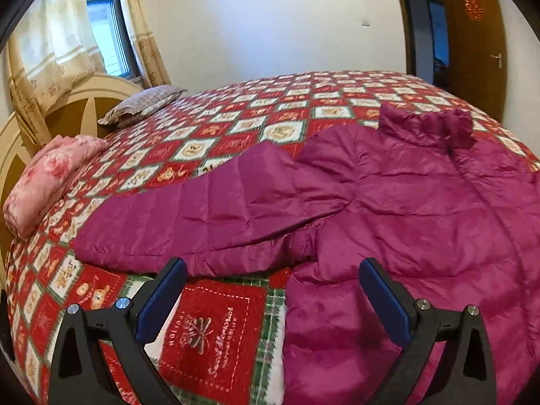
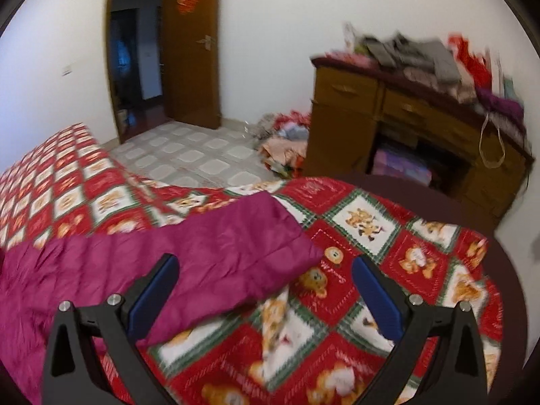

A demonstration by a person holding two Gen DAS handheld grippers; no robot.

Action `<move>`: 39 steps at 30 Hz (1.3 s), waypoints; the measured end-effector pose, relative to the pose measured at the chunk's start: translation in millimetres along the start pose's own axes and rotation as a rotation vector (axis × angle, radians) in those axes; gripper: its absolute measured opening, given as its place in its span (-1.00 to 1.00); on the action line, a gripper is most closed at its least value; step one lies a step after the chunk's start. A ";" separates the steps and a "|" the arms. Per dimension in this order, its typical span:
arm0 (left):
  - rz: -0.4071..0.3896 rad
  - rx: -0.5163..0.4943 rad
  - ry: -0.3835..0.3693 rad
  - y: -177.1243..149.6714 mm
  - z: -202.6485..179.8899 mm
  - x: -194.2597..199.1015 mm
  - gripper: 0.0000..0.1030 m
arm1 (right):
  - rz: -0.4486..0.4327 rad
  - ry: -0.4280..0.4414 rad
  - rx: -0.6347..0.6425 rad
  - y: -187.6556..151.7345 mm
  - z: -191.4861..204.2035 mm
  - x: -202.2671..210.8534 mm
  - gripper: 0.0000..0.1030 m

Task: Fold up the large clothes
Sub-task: 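Move the right tool to the jacket sleeve and grasp its cuff, then lift the sleeve with the right tool and fold it across the jacket body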

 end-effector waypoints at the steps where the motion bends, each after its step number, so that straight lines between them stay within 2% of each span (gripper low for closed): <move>1: 0.018 0.003 0.002 -3.5 -1.3 -7.3 0.98 | 0.024 0.012 -0.039 1.1 -4.6 -10.1 0.96; 3: 0.052 0.005 0.003 -10.5 -4.0 -17.9 0.98 | 0.068 0.025 -0.101 1.0 -11.2 -29.0 0.80; 8: 0.103 0.038 -0.031 -17.8 -3.7 -28.4 0.98 | 0.180 0.043 -0.152 -10.9 -12.8 -61.3 0.60; 11: 0.144 0.075 -0.066 -21.8 -2.4 -35.0 0.98 | 0.228 0.069 -0.160 -20.8 -11.4 -72.1 0.25; 14: 0.167 0.127 -0.100 -24.7 1.3 -38.1 0.98 | 0.216 0.084 -0.154 -21.9 -11.8 -68.7 0.06; 16: 0.176 0.157 -0.115 -26.3 3.5 -39.2 0.98 | 0.197 0.079 -0.097 -18.1 -8.3 -63.9 -0.20; 17: 0.175 0.159 -0.115 -26.1 3.7 -39.1 0.98 | 0.192 0.096 -0.080 -16.2 -6.3 -64.2 -0.49; 18: 0.173 0.156 -0.111 -26.0 3.0 -38.7 0.98 | 0.194 0.109 -0.066 -14.3 -4.1 -63.4 -0.56; 22: 0.160 0.152 -0.087 -26.7 3.7 -33.9 0.98 | 0.151 0.129 -0.078 -1.3 -6.5 -44.8 -0.68; 28: 0.121 0.148 -0.057 -30.7 6.9 -19.7 0.98 | 0.050 0.239 -0.020 24.7 21.1 11.7 -0.71; 34: 0.122 0.201 -0.093 -36.4 12.9 -17.1 0.98 | -0.035 0.399 0.086 34.8 91.3 82.9 -0.71; 39: 0.116 0.215 -0.101 -36.5 13.8 -17.8 0.98 | -0.052 0.563 0.200 8.7 171.9 140.6 -0.71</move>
Point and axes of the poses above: each gripper's, at about its wrist camera, not at the fingertips, and x roughly against the way its jaws point, z to its left, y to its top, the point moved 6 cm from there along -x, roughly the way its jaws point, and after that the axes turned 6 degrees about -z, right-handed, at the moved point
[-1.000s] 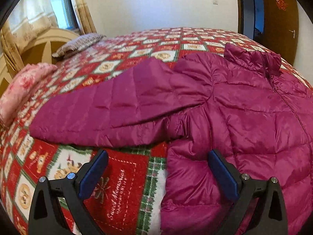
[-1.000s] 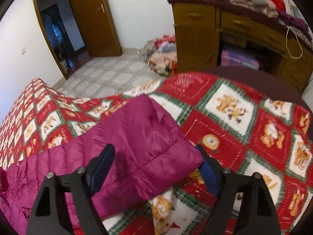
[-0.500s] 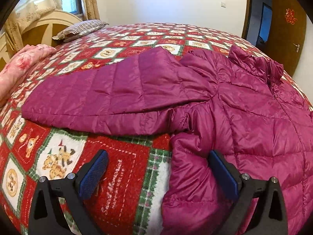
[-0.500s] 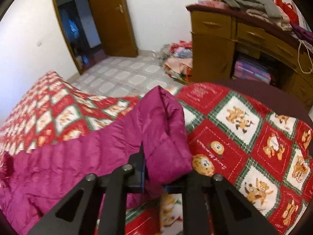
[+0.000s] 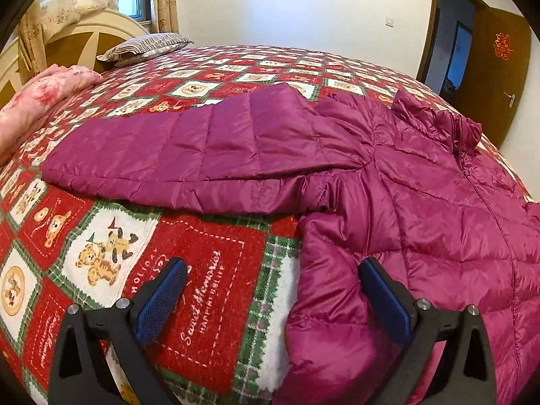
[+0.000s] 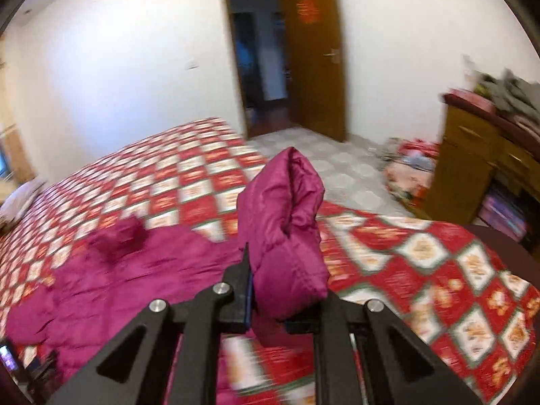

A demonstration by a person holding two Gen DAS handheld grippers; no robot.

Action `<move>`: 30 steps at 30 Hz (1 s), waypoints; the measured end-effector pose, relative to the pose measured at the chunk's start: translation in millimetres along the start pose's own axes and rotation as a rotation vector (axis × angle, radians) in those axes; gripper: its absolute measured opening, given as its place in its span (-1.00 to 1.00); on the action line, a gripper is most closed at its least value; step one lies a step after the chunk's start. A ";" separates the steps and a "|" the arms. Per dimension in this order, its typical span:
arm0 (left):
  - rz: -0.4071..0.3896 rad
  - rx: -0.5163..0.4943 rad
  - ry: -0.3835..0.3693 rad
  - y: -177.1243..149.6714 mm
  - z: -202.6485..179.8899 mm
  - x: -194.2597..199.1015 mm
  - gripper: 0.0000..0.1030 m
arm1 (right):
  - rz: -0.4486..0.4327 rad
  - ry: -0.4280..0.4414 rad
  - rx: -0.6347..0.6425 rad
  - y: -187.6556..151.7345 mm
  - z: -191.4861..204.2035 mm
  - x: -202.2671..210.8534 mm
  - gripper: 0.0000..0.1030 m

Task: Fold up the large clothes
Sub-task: 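Lift the sleeve with the right tool and fold it across the jacket body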

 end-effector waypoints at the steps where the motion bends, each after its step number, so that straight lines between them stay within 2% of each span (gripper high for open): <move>1: 0.001 0.001 -0.001 -0.2 0.3 0.2 0.98 | 0.009 0.032 0.009 -3.9 18.2 -1.5 -0.71; 8: -0.005 0.020 -0.021 -1.3 2.2 1.6 0.98 | 0.095 0.217 0.075 -44.6 126.2 -22.0 -0.71; 16: -0.013 0.030 -0.035 -0.8 3.3 0.8 0.98 | 0.200 0.335 0.115 -95.5 213.2 -45.7 -0.71; 21: -0.019 0.038 -0.046 -0.5 4.4 0.4 0.98 | 0.247 0.384 0.152 -122.8 252.2 -54.3 -0.71; 30: -0.035 0.053 -0.065 -0.4 5.7 0.0 0.98 | 0.314 0.472 0.167 -154.6 294.9 -80.9 -0.69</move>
Point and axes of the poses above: each gripper's, at about its wrist camera, not at the fingertips, and x roughly against the way its jaws point, z to its left, y to its top, the point moved 6 cm from there along -x, roughly the way its jaws point, and after that the axes turned 6 degrees about -z, right-handed, at the moved point
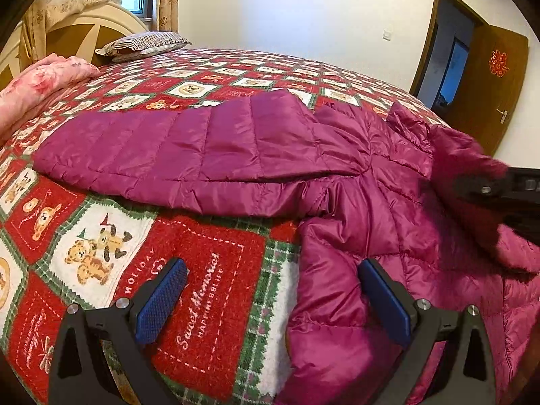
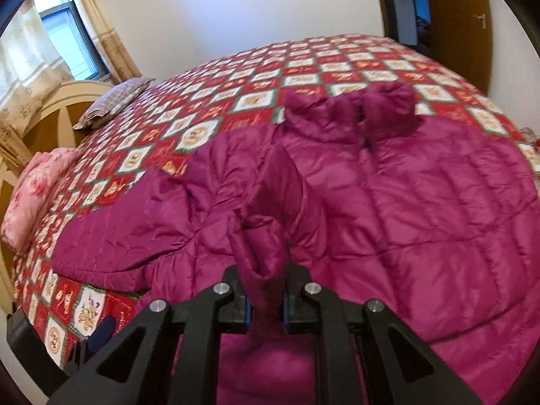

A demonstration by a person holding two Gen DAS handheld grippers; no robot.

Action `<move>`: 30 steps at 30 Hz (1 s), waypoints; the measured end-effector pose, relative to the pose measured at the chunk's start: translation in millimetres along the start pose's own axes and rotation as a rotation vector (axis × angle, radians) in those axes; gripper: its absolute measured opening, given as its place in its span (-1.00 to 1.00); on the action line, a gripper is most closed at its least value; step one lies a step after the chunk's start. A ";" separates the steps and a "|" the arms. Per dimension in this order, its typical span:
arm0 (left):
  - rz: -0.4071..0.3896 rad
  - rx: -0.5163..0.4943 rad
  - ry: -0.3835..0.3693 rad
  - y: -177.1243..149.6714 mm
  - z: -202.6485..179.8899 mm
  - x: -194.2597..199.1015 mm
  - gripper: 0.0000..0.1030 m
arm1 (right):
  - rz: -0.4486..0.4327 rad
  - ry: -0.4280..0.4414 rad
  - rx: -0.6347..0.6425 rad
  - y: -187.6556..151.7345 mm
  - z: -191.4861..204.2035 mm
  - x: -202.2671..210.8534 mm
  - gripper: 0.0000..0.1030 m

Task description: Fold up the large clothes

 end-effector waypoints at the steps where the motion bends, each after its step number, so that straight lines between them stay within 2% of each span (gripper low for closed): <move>1: -0.002 0.001 -0.002 -0.5 0.8 0.7 0.98 | 0.007 0.036 -0.004 -2.1 3.2 -4.6 -0.67; 5: -0.009 0.001 -0.003 -0.4 0.8 0.0 0.98 | 0.029 0.133 -0.038 -4.9 13.2 -15.6 -0.54; 7: -0.010 -0.001 -0.003 -0.5 0.5 -0.4 0.98 | 0.053 0.207 -0.076 -5.2 17.0 -18.1 -0.08; 8: -0.011 -0.001 -0.003 -0.6 0.3 -0.6 0.98 | 0.065 0.262 -0.108 -4.8 18.6 -17.0 0.28; 9: -0.012 -0.002 -0.003 -1.2 0.3 -0.3 0.98 | 0.066 0.313 -0.142 -3.0 19.7 -13.2 0.38; 11: -0.010 -0.004 -0.001 -1.4 -0.2 -0.7 0.98 | 0.041 0.353 -0.171 3.3 17.9 1.7 0.38; 12: -0.011 -0.003 -0.002 -1.3 0.6 -0.3 0.98 | 0.019 0.345 -0.164 8.5 15.2 10.5 0.38; 14: -0.009 -0.005 0.001 -1.4 0.4 -0.6 0.98 | -0.035 0.314 -0.143 18.4 6.2 31.3 0.31; 16: -0.007 -0.007 0.002 -1.1 0.2 -1.1 0.98 | -0.095 0.235 -0.120 27.2 -14.3 54.9 0.15; 19: -0.007 -0.008 0.003 -1.0 0.2 -1.4 0.98 | -0.164 -0.001 -0.061 32.2 -58.8 79.1 -0.12; 20: -0.006 -0.008 0.004 -1.1 0.3 -1.5 0.98 | -0.178 -0.075 -0.049 32.0 -76.9 85.3 -0.28; 24: -0.001 -0.014 0.012 -1.1 0.4 -2.3 0.98 | -0.196 -0.321 -0.116 22.1 -158.3 100.3 -0.36; 27: 0.004 -0.023 0.024 -1.1 -1.0 -3.5 0.98 | -0.163 -0.343 -0.225 7.4 -201.0 91.8 -0.36; 30: 0.012 -0.035 0.038 -2.0 -2.2 -4.9 0.98 | -0.106 -0.298 -0.272 -11.5 -208.0 66.1 -0.36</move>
Point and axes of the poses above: each gripper's, at about its wrist camera, not at the fingertips, and x roughly against the way its jaws point, z to its left, y to its top, the point moved 6 cm from there along -x, roughly the way its jaws point, and after that the axes turned 6 degrees about -z, right-handed, at the moved point
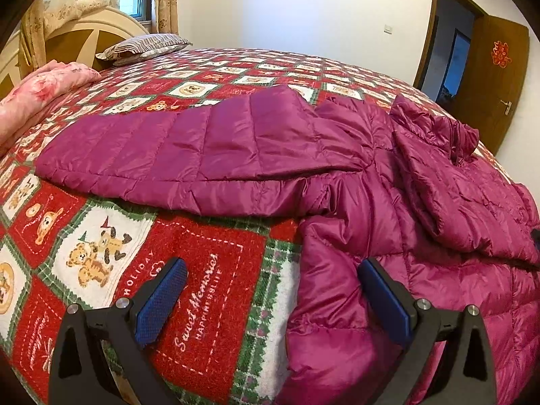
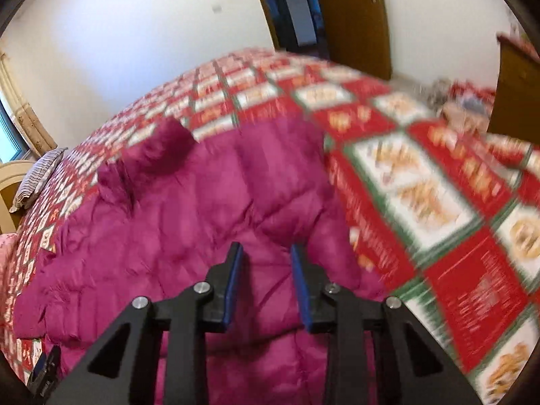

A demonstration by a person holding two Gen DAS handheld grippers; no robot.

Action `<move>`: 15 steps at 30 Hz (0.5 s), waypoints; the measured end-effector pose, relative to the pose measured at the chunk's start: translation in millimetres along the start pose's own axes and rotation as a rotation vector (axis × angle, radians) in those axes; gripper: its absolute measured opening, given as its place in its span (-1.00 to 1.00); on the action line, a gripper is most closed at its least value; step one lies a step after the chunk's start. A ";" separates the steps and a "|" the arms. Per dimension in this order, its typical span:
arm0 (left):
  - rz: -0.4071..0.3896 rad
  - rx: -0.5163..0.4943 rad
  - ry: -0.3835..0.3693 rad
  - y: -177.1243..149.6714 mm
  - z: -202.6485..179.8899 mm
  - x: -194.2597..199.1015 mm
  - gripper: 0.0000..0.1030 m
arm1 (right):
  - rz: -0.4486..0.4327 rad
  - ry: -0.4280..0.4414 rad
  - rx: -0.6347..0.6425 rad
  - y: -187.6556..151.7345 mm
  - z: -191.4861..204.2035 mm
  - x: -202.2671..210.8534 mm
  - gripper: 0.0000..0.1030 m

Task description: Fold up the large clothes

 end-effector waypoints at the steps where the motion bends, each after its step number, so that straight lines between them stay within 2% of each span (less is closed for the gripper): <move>1: 0.002 -0.003 0.003 0.0 -0.5 -0.1 0.98 | -0.006 0.007 0.020 -5.9 3.8 -2.9 -0.36; 5: 0.017 -0.019 0.026 0.6 -2.5 -1.4 0.98 | -0.027 -0.040 0.143 -13.7 23.5 -5.2 -0.30; 9: 0.046 -0.092 0.086 10.2 -14.3 3.8 0.98 | -0.029 -0.064 0.183 -12.5 31.3 -9.1 -0.25; 12: -0.028 -0.135 0.094 32.6 -35.5 25.3 0.98 | -0.037 -0.078 0.197 -12.8 33.7 -9.5 -0.25; 15: -0.126 -0.160 0.045 57.2 -67.9 44.9 0.98 | -0.042 -0.104 0.233 -18.0 30.4 -8.9 -0.25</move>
Point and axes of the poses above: each gripper's, at about its wrist camera, not at the fingertips, and x roughly against the way its jaws point, z to its left, y to its top, the point moved 6 cm from there along -x, roughly the way its jaws point, and after that the axes turned 6 degrees about -z, right-handed, at the moved point
